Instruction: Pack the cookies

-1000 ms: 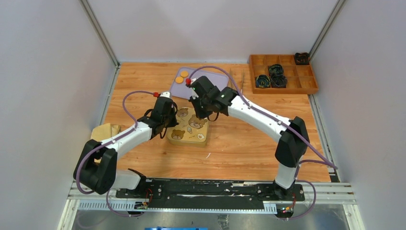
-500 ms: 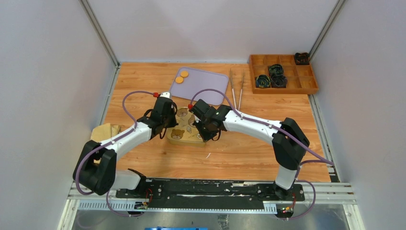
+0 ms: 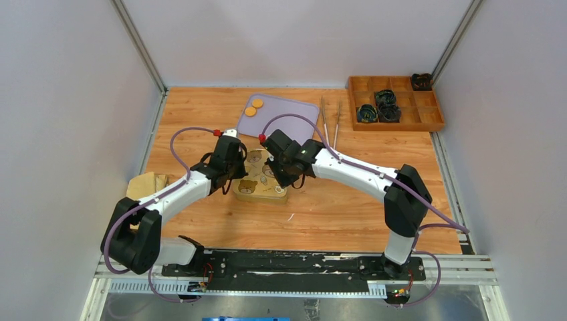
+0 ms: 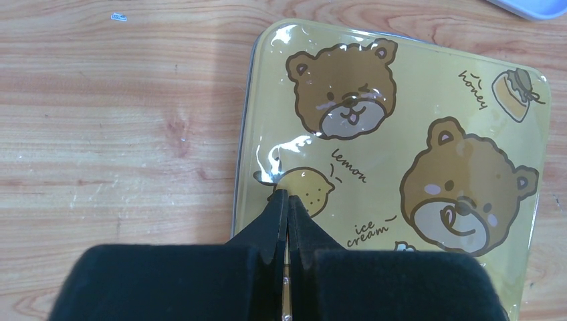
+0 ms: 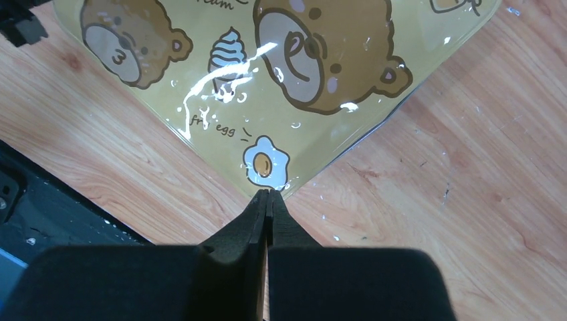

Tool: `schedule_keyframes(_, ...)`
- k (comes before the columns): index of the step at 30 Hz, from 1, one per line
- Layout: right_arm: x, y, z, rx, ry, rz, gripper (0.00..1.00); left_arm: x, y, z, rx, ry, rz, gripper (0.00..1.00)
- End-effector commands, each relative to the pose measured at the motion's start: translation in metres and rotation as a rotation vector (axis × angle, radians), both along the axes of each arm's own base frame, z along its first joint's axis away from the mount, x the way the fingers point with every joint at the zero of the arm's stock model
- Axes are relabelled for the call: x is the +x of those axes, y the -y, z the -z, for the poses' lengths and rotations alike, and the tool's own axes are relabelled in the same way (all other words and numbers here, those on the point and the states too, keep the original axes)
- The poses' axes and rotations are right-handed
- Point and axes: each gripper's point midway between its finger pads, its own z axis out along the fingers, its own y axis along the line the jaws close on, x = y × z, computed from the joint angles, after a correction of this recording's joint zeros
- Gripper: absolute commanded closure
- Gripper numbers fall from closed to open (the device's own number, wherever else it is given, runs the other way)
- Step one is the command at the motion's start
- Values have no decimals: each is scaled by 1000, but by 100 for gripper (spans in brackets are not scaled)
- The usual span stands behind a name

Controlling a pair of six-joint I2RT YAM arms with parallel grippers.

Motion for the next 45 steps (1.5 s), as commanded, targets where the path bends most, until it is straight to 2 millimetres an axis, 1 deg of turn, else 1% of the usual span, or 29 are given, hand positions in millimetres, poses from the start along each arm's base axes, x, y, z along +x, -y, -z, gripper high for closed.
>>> schedule_keyframes(1,-2,7,15,-71,-12,-7,100,-3,-3,2,26,-5,4,100)
schedule_keyframes(3,-10,12,33,-99,-60,-14,100,-3,-3,2,28,-8,6,100)
schedule_keyframes(5,-25,15,51,-97,-131,-23,100,-2,-3,2,32,-8,7,100)
schedule_keyframes(8,-39,22,73,-106,-191,-16,100,-2,-3,0,31,-3,6,100)
schedule_keyframes(10,-43,24,80,-114,-213,-9,100,-2,-3,0,32,-2,8,100)
schedule_keyframes(12,-42,22,79,-107,-213,-7,100,-2,-3,-1,31,-1,7,100)
schedule_keyframes(14,-38,17,73,-92,-196,-3,100,-3,-4,-2,32,0,5,100)
schedule_keyframes(17,-28,10,57,-67,-151,-2,100,-3,-5,-4,32,5,4,100)
schedule_keyframes(20,-14,4,30,-26,-69,5,100,-1,-7,-17,32,34,-1,100)
schedule_keyframes(22,-4,2,9,-1,-3,6,100,1,-7,-31,26,64,-2,100)
schedule_keyframes(23,5,5,-1,-4,48,33,100,1,-7,-39,22,80,0,100)
schedule_keyframes(25,16,10,-17,-8,119,53,100,0,-7,-61,4,127,9,100)
schedule_keyframes(27,26,19,-33,-29,185,91,100,-2,-7,-84,-17,185,19,100)
schedule_keyframes(29,34,28,-47,-43,248,118,100,-5,-9,-106,-36,246,26,99)
schedule_keyframes(31,40,40,-56,-70,307,149,99,-9,-12,-124,-47,298,30,97)
schedule_keyframes(33,44,51,-63,-95,350,179,98,-13,-15,-136,-53,332,30,95)
schedule_keyframes(36,45,68,-67,-131,389,213,95,-18,-20,-142,-51,349,15,92)
schedule_keyframes(37,45,74,-68,-143,399,227,93,-19,-21,-143,-52,351,11,91)
schedule_keyframes(39,45,86,-67,-175,423,251,86,-21,-22,-144,-55,349,10,89)
schedule_keyframes(40,47,95,-69,-201,447,276,77,-21,-22,-144,-57,350,9,88)
schedule_keyframes(41,48,103,-69,-225,466,298,66,-20,-21,-145,-59,352,8,87)
schedule_keyframes(42,47,109,-70,-238,477,312,58,-20,-21,-145,-60,354,7,86)
schedule_keyframes(44,48,121,-71,-271,509,343,42,-17,-21,-145,-57,353,2,83)
schedule_keyframes(45,49,124,-72,-280,517,351,38,-16,-21,-145,-54,350,-2,81)
